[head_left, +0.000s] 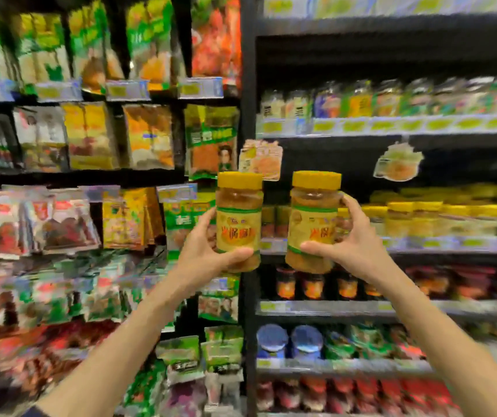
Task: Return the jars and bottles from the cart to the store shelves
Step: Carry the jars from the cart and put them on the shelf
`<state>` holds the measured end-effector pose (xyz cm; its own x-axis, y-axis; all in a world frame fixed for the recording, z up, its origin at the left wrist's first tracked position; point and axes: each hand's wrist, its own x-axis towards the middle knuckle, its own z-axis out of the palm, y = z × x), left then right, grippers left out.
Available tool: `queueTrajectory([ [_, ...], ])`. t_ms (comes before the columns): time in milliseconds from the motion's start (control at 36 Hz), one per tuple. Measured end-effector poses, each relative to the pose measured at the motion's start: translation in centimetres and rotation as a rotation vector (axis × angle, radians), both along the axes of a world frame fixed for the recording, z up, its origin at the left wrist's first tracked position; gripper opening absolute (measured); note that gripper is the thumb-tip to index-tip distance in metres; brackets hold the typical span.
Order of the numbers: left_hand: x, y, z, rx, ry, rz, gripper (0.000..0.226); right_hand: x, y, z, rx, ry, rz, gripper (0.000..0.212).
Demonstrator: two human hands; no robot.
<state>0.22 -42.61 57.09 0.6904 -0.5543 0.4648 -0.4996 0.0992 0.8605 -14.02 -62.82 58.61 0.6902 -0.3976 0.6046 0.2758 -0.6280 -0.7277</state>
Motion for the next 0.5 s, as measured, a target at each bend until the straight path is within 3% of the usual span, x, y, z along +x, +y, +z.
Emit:
queueTrajectory([
  [278, -11.7, -19.1, -0.1, -0.019, -0.085, -0.280, 0.082, -17.6, -13.3, 0.1, -0.018, -0.023, -0.323, 0.097],
  [500, -21.8, -31.8, -0.9, -0.037, -0.057, -0.462, 0.072, -29.6, -21.6, 0.2, -0.090, 0.001, -0.565, 0.088],
])
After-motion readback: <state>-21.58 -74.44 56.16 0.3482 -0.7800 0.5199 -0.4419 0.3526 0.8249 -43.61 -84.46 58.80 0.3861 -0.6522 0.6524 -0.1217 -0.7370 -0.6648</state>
